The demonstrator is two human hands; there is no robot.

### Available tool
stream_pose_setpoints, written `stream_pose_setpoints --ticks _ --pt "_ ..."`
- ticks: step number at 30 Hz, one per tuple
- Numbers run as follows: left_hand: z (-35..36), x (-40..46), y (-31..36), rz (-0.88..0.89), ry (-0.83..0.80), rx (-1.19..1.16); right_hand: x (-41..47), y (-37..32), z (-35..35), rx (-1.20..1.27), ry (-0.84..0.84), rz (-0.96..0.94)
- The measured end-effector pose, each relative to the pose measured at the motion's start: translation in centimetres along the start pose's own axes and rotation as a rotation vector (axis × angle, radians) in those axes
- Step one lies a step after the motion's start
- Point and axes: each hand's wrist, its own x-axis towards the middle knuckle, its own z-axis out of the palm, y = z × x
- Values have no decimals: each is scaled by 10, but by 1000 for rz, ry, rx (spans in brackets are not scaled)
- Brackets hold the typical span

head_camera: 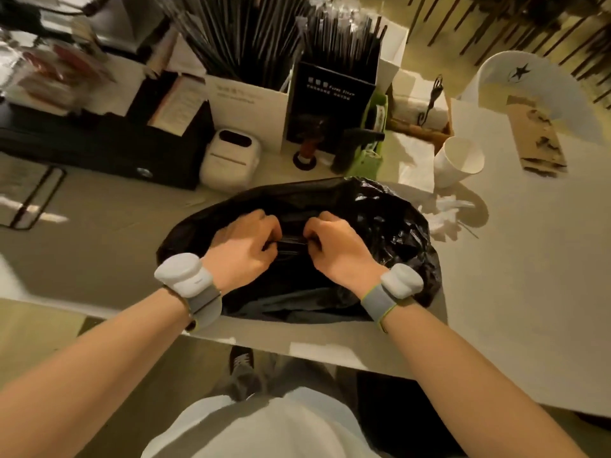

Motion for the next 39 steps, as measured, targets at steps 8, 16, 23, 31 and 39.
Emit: stream_pose_setpoints --ticks 8,16,23,31,39 --pt "27 4 -14 -61 20 219 -2 8 17 -128 -43 -61" --pt "36 7 -16 -80 48 241 3 4 19 -243 -113 -138" --pt "38 6 -24 -63 55 160 1 -2 17 -241 -178 -60" --pt "39 7 -28 -117 68 85 1 6 4 -48 -216 7" --pt "40 8 -24 -155 96 66 -3 16 -12 158 -5 -31"
